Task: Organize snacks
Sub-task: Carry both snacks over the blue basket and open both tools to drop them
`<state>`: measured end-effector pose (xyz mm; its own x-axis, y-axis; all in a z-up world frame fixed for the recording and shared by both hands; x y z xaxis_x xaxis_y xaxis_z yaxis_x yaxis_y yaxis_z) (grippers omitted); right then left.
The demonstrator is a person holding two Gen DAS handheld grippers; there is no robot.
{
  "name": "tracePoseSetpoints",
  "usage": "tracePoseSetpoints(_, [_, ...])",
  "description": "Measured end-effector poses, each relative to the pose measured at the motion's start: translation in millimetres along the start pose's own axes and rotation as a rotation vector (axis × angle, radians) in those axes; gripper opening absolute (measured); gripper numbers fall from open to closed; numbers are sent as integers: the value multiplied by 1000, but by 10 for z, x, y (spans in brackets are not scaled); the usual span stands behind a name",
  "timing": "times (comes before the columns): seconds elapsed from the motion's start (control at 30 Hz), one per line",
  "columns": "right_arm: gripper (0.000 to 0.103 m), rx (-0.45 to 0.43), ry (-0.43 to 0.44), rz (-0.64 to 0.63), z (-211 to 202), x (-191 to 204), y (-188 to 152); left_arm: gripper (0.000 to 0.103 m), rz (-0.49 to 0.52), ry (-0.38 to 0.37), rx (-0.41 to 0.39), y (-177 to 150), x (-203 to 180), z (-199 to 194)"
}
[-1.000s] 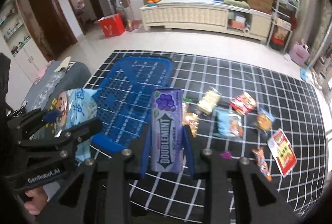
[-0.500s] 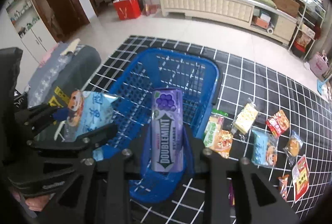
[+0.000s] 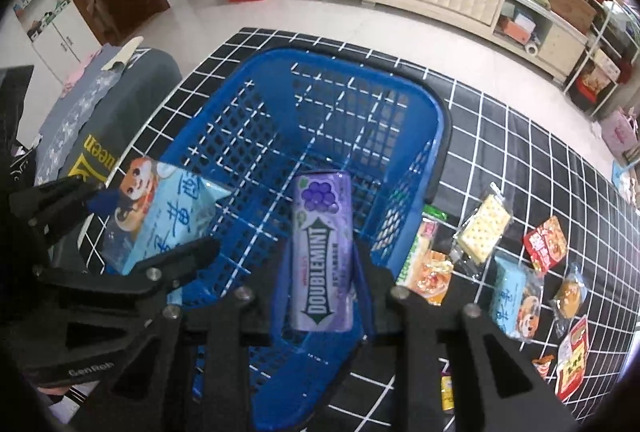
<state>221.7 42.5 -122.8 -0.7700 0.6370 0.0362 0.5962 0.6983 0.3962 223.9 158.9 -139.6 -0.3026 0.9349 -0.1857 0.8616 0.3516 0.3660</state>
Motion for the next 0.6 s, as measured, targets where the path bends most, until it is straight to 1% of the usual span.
tracePoseSetpoints(0.1, [34,4,6,2,7,-9,0,65,1,-1,4,6,12,11])
tracePoseSetpoints(0.27, [36,2,-16,-9,-7,0,-20,65,16,19,-5,-29,-13,6])
tracePoseSetpoints(0.4, [37,7,-31,-19,-28,8,-27,66,-9,27,-14,-38,0,5])
tracePoseSetpoints(0.5, [37,-11,-56,-34,-97,12,-41,67,-6,52,-30,-65,-28,-22])
tracePoseSetpoints(0.53, [40,-13,-63,-33,-119,3,-47,68,1,61,-39,-79,-42,-40])
tracePoseSetpoints(0.57, [42,-17,-72,-28,-143,-12,-54,70,5,65,-50,-91,-55,-62])
tracePoseSetpoints(0.6, [44,-22,-78,-22,-167,-25,-59,77,2,71,-65,-100,-60,-94])
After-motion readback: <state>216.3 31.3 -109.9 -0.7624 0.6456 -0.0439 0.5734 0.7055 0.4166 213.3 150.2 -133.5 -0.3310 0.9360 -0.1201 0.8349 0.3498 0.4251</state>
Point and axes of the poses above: each gripper's, at about its wrist camera, not at the fingertips, and z roughly the way its jaws point, x to its left, y to its top, the point moved 2 cm from there along z, roughly the way its jaws point, and after that the axes turned 14 degrees about -z, right-handed, at the moved point
